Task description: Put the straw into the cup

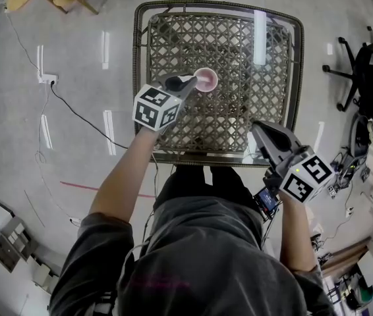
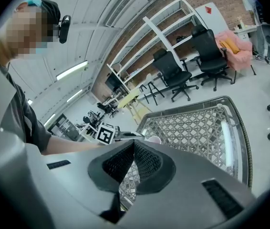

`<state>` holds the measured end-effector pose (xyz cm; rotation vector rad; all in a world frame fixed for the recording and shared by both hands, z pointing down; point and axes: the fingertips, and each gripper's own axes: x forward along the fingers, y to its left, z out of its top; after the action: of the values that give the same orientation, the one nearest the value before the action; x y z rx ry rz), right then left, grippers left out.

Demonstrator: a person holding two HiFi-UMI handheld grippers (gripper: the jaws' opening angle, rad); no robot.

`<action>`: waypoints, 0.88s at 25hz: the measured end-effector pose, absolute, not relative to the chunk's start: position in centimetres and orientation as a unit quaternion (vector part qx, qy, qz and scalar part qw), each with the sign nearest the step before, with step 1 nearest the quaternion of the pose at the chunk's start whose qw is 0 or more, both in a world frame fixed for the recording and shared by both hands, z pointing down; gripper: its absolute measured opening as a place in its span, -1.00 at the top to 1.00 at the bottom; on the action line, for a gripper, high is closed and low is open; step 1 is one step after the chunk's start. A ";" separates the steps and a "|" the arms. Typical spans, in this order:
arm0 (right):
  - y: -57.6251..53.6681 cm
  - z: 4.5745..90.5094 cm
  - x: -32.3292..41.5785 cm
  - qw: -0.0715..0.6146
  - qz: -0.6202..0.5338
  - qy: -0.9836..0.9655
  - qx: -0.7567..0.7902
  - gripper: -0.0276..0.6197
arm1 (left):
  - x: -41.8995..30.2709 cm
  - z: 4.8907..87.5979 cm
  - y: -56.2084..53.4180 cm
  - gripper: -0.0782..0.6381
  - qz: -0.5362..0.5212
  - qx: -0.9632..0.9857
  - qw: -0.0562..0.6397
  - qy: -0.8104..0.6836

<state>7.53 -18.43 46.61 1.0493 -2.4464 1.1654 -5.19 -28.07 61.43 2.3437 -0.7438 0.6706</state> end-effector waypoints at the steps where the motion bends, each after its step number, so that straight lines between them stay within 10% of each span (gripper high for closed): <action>1: -18.4 46.6 7.7 0.118 0.399 -0.835 0.360 0.87 | -5.1 61.5 -28.1 0.64 0.253 0.879 0.293 -0.279; 22: -19.2 47.1 7.5 0.120 0.401 -0.836 0.355 0.87 | -5.3 62.7 -28.4 0.63 0.253 0.872 0.313 -0.278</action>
<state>7.46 -19.17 47.08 1.0366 -2.4436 1.1714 -5.33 -28.41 62.70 2.3005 -0.7326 0.6671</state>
